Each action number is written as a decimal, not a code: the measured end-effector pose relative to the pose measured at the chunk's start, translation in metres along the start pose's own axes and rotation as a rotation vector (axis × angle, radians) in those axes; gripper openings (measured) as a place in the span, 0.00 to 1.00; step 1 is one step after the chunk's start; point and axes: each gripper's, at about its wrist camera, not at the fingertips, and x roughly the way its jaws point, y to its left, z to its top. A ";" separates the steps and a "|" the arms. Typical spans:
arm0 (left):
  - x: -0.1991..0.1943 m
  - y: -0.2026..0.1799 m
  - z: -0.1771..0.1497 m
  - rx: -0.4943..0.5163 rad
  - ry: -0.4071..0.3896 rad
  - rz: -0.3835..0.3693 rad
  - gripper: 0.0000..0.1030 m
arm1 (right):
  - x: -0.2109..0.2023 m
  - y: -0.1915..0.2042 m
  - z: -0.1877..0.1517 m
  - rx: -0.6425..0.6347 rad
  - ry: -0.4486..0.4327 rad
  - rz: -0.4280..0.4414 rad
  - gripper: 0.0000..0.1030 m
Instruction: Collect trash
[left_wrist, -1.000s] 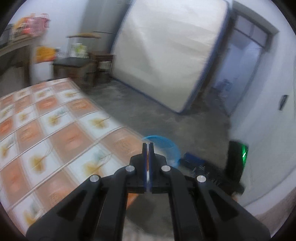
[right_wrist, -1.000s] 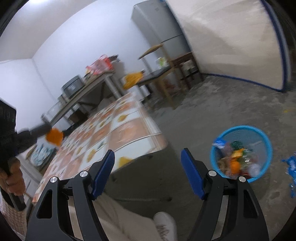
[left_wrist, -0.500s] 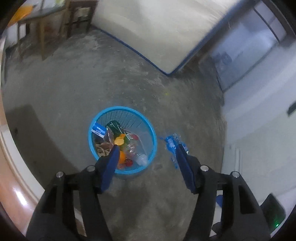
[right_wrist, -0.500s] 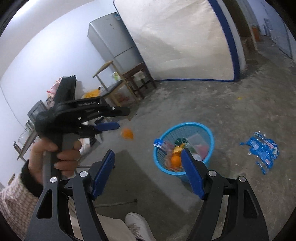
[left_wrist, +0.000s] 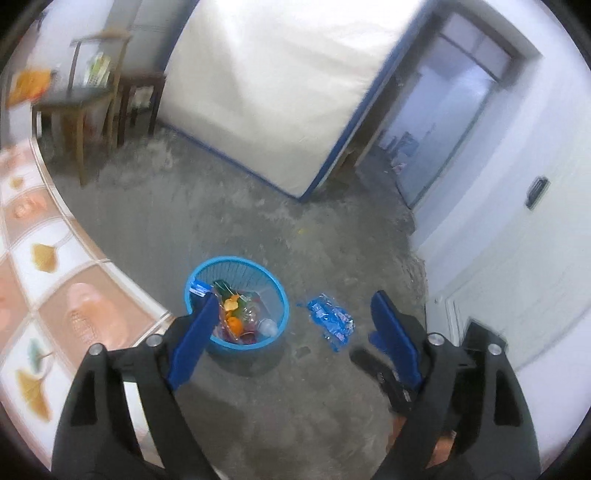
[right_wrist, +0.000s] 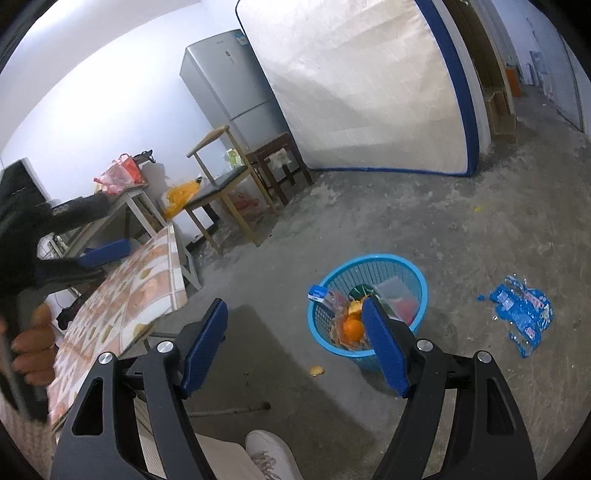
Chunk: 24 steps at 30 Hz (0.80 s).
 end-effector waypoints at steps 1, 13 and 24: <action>-0.013 -0.004 -0.006 0.026 -0.011 0.009 0.81 | -0.002 0.004 0.000 -0.005 -0.005 -0.001 0.78; -0.133 0.036 -0.124 0.016 -0.073 0.621 0.92 | -0.006 0.113 -0.036 -0.189 0.004 -0.027 0.94; -0.188 0.070 -0.169 -0.223 -0.183 0.872 0.92 | -0.007 0.179 -0.067 -0.305 0.069 -0.196 0.94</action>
